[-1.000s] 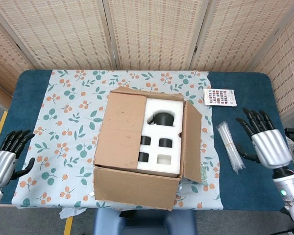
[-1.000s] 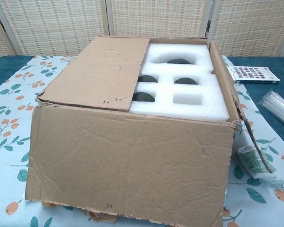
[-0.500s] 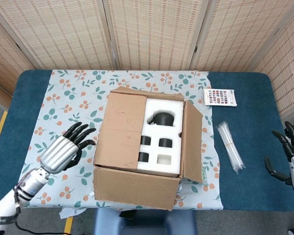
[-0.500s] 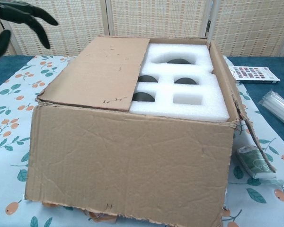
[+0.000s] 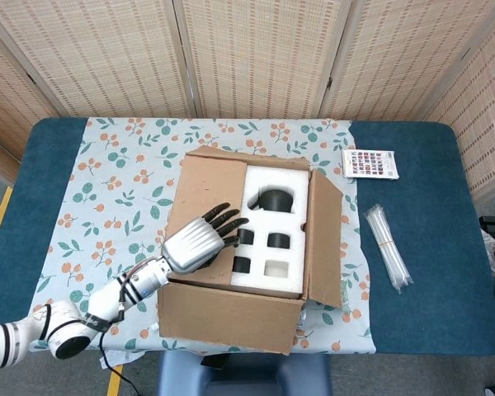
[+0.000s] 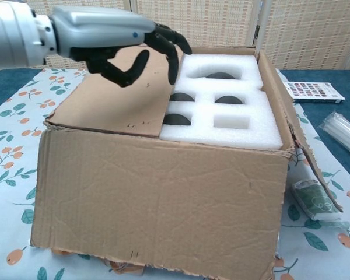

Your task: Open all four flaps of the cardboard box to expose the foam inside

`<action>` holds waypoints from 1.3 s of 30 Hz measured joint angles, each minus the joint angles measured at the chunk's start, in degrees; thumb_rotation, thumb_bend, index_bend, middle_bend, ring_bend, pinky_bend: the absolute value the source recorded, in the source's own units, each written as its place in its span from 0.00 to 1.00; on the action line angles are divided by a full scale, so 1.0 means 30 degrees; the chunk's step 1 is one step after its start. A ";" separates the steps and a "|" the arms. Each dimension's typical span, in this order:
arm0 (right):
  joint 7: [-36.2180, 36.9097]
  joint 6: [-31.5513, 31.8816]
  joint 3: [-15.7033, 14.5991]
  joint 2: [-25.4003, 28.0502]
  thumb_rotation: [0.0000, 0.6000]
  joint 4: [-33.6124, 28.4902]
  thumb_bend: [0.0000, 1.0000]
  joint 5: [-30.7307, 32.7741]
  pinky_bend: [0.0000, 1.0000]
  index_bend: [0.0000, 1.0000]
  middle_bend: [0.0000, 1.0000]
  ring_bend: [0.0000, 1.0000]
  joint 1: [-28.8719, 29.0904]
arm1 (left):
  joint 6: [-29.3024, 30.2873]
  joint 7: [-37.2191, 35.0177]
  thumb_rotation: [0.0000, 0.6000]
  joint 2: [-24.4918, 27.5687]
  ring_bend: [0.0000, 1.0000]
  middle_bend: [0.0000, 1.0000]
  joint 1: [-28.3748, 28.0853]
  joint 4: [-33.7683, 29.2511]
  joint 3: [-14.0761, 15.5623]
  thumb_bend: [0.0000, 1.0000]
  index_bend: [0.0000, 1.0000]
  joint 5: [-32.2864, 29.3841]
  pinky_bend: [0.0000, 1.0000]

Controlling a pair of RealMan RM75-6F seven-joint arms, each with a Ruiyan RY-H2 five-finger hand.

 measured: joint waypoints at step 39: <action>0.0524 -0.2889 0.1364 0.0581 0.64 -0.0191 0.49 0.1086 0.00 0.26 0.00 0.00 -0.0326 | 0.0245 0.1365 1.00 -0.2523 0.00 0.09 -0.3417 0.5525 0.1050 1.00 0.55 -0.3269 0.00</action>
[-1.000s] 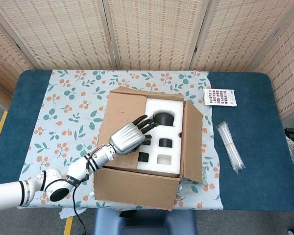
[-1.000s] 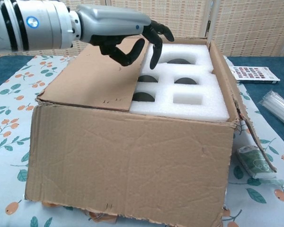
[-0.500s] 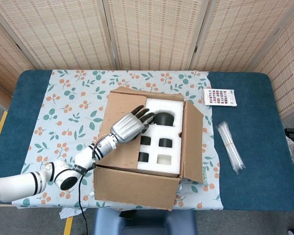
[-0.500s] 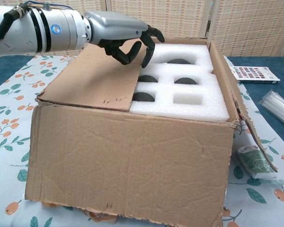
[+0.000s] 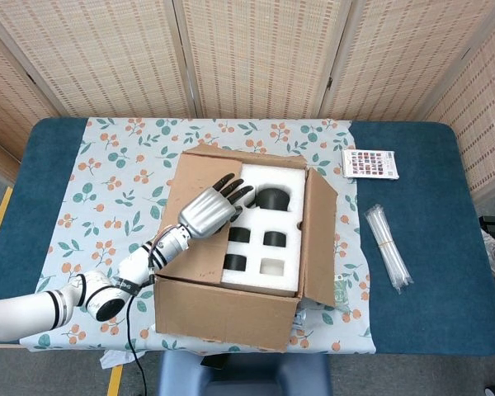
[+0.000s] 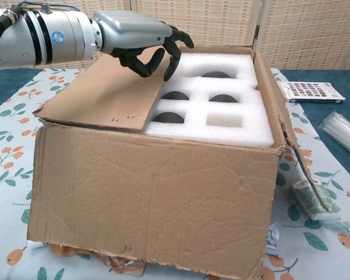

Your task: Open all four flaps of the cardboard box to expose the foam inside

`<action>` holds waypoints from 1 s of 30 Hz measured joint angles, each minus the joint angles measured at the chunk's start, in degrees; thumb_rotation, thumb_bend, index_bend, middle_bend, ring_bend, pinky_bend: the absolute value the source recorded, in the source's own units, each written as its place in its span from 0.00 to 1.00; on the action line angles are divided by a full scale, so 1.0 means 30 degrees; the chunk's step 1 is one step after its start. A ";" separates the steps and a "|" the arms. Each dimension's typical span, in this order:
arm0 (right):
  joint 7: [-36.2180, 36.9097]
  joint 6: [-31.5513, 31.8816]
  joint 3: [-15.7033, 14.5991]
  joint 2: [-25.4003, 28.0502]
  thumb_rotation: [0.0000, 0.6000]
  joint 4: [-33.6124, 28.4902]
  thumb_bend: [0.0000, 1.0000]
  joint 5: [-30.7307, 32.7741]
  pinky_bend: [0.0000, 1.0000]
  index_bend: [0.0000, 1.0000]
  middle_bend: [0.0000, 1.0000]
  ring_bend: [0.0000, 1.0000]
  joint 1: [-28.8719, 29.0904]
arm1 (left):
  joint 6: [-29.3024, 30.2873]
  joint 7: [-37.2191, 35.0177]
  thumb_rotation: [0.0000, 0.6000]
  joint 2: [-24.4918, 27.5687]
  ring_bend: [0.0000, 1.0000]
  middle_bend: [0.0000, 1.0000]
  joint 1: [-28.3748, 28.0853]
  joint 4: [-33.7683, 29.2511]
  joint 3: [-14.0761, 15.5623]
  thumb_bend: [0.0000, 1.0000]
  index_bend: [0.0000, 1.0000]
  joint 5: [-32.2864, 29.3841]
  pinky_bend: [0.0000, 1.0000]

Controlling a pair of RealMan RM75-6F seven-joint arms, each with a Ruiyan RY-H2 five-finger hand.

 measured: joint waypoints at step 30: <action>0.0916 -0.0180 0.0177 0.0163 0.64 0.0190 0.49 -0.0380 0.00 0.26 0.00 0.00 -0.0224 | 0.1191 0.2924 1.00 -0.0892 0.00 0.09 -0.0370 -0.0156 0.0969 1.00 0.57 -0.0780 0.00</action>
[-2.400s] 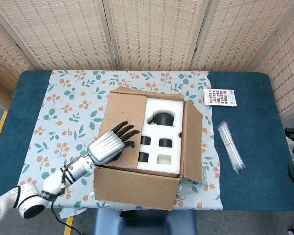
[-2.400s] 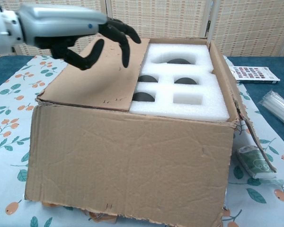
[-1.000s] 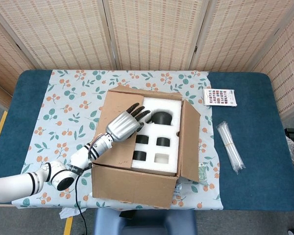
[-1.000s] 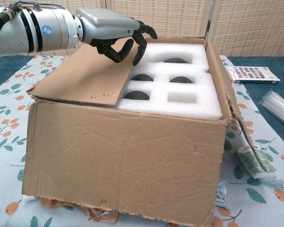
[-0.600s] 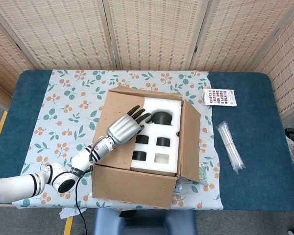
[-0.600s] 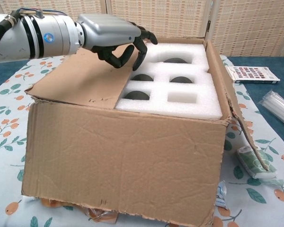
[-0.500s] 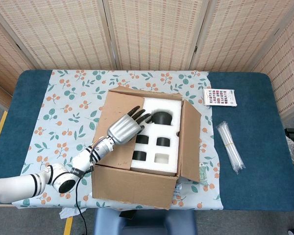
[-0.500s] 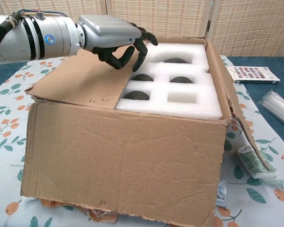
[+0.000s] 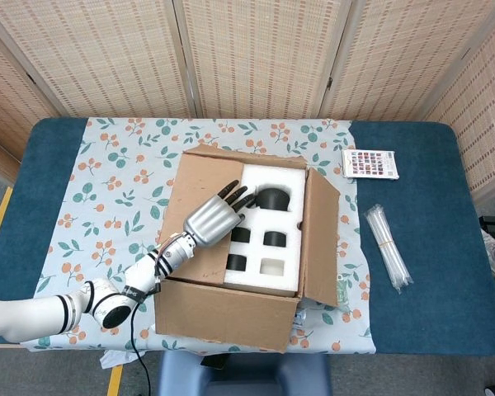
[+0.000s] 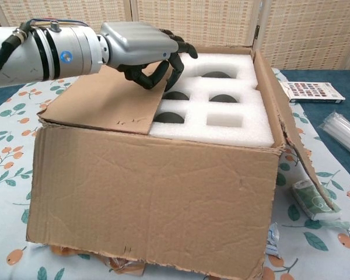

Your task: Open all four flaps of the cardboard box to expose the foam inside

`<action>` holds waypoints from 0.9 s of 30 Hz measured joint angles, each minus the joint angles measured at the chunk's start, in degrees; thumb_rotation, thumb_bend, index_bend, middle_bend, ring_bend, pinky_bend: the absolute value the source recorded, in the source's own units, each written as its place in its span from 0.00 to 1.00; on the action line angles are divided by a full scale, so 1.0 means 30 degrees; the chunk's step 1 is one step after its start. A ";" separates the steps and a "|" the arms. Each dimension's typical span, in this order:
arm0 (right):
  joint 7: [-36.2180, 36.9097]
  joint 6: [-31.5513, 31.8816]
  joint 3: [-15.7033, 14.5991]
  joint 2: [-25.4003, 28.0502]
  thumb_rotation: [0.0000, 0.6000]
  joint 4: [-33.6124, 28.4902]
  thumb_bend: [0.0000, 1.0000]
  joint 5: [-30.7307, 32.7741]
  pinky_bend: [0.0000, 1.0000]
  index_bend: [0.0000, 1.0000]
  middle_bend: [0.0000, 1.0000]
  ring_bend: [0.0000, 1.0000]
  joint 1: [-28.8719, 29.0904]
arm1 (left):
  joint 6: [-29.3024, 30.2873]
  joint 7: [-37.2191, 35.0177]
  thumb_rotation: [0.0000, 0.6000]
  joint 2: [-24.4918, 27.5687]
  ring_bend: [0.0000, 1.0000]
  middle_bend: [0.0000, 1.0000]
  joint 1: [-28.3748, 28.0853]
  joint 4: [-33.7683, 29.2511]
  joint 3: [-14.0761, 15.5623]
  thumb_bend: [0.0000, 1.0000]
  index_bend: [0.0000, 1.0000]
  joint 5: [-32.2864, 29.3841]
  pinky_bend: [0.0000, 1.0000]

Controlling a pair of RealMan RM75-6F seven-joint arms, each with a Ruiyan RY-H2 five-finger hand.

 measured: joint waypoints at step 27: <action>0.0104 0.0078 -0.0150 0.0033 0.64 -0.0055 0.49 -0.0543 0.00 0.26 0.00 0.00 -0.0072 | 0.2818 0.4506 1.00 0.1315 0.00 0.09 0.0685 -0.2623 0.0090 1.00 0.61 -0.1287 0.00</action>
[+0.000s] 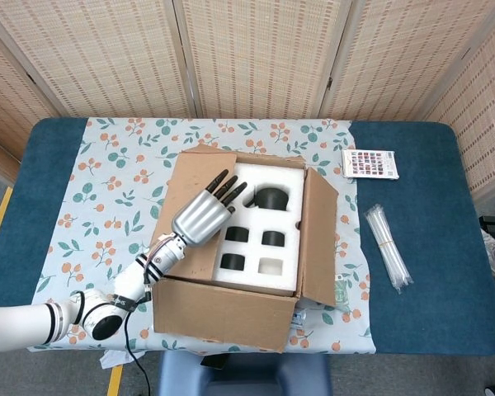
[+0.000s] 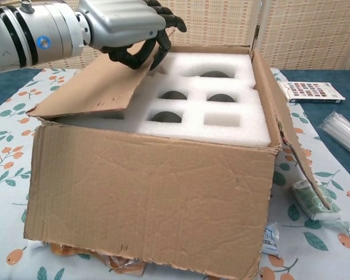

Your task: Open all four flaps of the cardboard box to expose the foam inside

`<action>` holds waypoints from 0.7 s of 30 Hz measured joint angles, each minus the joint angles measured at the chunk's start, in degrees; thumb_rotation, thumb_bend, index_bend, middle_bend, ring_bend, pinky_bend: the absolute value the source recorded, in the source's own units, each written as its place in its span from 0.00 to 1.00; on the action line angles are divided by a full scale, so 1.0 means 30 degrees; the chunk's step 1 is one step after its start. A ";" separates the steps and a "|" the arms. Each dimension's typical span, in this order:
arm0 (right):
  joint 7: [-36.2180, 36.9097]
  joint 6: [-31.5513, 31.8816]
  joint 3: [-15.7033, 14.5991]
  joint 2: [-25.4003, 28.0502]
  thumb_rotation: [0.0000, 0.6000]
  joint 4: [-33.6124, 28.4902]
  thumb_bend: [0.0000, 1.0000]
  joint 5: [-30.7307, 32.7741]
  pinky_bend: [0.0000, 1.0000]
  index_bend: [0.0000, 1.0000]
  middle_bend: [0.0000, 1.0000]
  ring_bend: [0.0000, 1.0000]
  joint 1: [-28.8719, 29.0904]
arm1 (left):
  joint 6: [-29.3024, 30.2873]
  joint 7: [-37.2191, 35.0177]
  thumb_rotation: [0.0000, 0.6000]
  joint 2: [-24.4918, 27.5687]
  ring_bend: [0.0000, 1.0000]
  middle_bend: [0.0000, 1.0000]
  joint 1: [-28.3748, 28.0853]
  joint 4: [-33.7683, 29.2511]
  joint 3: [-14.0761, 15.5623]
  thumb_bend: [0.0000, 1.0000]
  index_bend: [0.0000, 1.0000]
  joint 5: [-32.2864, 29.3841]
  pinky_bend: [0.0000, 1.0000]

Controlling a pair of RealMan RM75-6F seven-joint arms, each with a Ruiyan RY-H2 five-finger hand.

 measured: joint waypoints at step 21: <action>-0.0208 -0.0193 0.0051 -0.0051 0.64 -0.0091 0.49 0.0102 0.00 0.26 0.00 0.00 0.0047 | 0.1287 0.2219 1.00 0.2690 0.00 0.09 -0.0068 -0.2746 -0.0636 1.00 0.56 -0.1317 0.00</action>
